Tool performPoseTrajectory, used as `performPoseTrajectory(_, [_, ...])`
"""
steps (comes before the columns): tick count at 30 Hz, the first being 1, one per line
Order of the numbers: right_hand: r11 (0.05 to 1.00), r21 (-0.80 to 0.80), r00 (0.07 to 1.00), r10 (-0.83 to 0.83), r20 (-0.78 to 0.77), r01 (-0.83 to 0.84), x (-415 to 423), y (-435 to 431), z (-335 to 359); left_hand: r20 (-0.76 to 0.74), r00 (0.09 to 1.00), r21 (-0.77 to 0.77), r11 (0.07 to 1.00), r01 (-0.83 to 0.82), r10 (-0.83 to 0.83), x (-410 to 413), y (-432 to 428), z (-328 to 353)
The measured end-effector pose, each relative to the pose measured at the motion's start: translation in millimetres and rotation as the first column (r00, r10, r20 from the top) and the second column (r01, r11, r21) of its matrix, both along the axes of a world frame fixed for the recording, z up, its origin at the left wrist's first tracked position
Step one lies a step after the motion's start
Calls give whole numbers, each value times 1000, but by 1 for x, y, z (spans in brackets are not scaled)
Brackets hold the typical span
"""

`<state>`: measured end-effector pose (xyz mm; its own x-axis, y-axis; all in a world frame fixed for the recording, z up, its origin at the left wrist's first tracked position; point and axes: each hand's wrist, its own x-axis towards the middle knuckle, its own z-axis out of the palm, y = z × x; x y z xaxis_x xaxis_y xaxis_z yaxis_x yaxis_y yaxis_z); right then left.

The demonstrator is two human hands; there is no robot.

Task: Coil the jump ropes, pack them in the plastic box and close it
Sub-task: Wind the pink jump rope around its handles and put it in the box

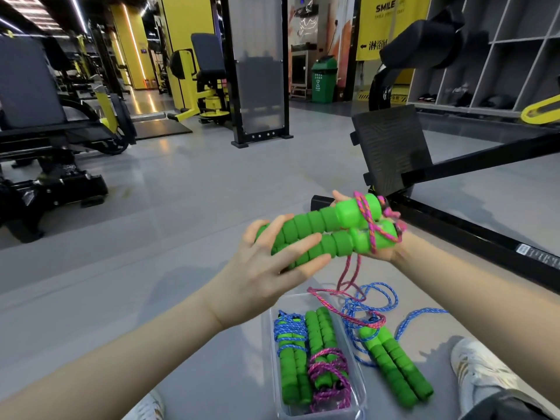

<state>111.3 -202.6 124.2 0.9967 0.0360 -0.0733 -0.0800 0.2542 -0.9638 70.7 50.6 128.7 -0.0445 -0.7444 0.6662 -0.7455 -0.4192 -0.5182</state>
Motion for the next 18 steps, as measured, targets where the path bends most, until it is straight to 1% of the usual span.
performPoseTrajectory(1, [998, 60, 1000, -8, 17, 7, -4, 6, -2, -14, 1000, -28, 999, -23, 23, 4, 1, 1])
performPoseTrajectory(2, [992, 120, 999, 22, 37, -26, -10, 14, 0, -30, 998, -54, 997, -49, 48, 8, 2, 2])
performPoseTrajectory(3, [989, 125, 996, 65, 63, -73, -15, 24, 3, -45, 996, -75, 994, -78, 75, 12, 3, 3])
performPoseTrajectory(4, [993, 98, 996, 53, 73, -60, -21, 34, 7, -55, 993, -87, 990, -110, 105, 17, 5, 5])
performPoseTrajectory(6, [1000, 15, 997, -7, 81, 5, -31, 48, 14, -47, 984, -90, 980, -178, 174, 26, 11, 6])
performPoseTrajectory(8, [996, -87, 997, -26, 76, 32, -38, 52, 14, -33, 971, -84, 968, -238, 236, 33, 17, 4])
performPoseTrajectory(13, [950, -313, 998, 26, 65, -4, -50, 59, 19, 20, 945, -65, 944, -324, 326, 50, 30, -5])
performPoseTrajectory(15, [902, -430, 996, 71, 49, -43, -53, 61, 22, 48, 933, -39, 934, -354, 356, 56, 36, -8])
performPoseTrajectory(18, [793, -589, 980, 200, 11, -155, -59, 62, 29, 82, 908, 18, 911, -413, 410, 61, 44, -10])
